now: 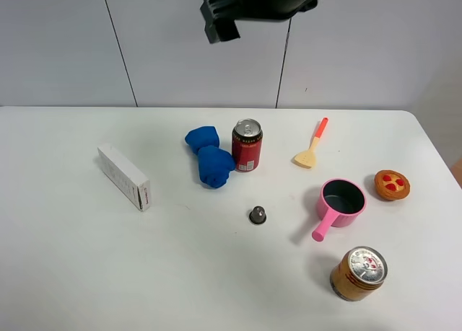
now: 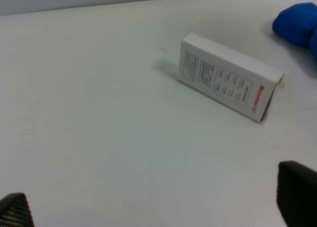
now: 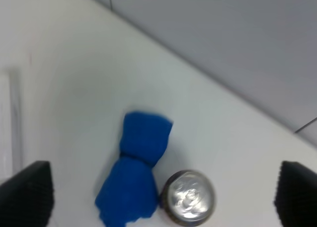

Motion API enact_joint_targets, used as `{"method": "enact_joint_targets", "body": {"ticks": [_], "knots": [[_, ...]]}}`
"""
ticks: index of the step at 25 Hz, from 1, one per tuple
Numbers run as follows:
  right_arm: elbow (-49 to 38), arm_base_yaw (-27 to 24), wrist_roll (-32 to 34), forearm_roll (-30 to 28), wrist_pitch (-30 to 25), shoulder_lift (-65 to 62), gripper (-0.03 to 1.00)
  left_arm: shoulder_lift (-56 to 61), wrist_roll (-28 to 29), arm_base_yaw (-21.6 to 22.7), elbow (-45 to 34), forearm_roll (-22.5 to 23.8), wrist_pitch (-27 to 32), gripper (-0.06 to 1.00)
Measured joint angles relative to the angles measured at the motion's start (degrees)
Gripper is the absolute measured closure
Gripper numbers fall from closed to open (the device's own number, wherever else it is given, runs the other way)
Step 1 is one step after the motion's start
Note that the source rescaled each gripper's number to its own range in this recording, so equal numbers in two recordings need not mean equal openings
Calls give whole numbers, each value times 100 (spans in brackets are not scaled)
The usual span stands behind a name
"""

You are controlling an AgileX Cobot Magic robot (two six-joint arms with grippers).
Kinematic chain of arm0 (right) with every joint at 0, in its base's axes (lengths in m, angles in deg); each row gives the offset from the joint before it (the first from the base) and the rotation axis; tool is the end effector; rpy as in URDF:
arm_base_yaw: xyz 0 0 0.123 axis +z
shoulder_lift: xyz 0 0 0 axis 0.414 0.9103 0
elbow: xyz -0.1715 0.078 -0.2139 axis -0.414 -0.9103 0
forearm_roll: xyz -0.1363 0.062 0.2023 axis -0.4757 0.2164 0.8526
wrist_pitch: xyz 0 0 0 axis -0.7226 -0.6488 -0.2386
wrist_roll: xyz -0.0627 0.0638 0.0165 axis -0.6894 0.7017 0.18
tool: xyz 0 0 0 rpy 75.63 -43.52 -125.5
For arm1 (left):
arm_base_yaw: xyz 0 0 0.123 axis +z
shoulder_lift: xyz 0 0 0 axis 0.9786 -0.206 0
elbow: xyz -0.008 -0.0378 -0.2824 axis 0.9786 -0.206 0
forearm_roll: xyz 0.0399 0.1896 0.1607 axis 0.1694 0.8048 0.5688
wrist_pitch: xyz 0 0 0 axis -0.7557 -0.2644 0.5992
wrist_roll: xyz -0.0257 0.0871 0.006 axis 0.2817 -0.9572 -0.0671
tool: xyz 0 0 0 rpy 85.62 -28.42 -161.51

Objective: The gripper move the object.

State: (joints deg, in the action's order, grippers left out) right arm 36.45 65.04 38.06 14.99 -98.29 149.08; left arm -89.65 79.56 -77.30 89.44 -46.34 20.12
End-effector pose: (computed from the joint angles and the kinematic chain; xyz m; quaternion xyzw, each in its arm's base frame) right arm 0.2877 0.2278 0.4082 -0.2917 0.8481 0.0790 0.4351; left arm -0.0066 0.0005 0.2797 0.0088 0.8486 0.0168 0.5287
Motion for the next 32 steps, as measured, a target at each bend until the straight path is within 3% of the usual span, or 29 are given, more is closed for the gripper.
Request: {"method": "enact_joint_targets", "body": {"ticks": [3,6,10,15,20,24,32], "knots": [[-497,0,534,-820,76,-592,1,0,0,0,0,0,0,-6],[-1153,-27,1394,-1742,174,-1202,-2,0,0,0,0,0,0,-6],[-2010,-447,2047,-2138,207,-2112,-3,0,0,0,0,0,0,-6],[-3066,-1681,1987,-1736,280,-3207,-3,0,0,0,0,0,0,-6],[-3984,-2812,1384,-1015,534,-4647,-3,0,0,0,0,0,0,-6],[-4560,-3400,854,-376,566,-5947,-3,0,0,0,0,0,0,-6],[-5595,-3922,346,560,-218,-7736,-3,0,0,0,0,0,0,-6]]}}
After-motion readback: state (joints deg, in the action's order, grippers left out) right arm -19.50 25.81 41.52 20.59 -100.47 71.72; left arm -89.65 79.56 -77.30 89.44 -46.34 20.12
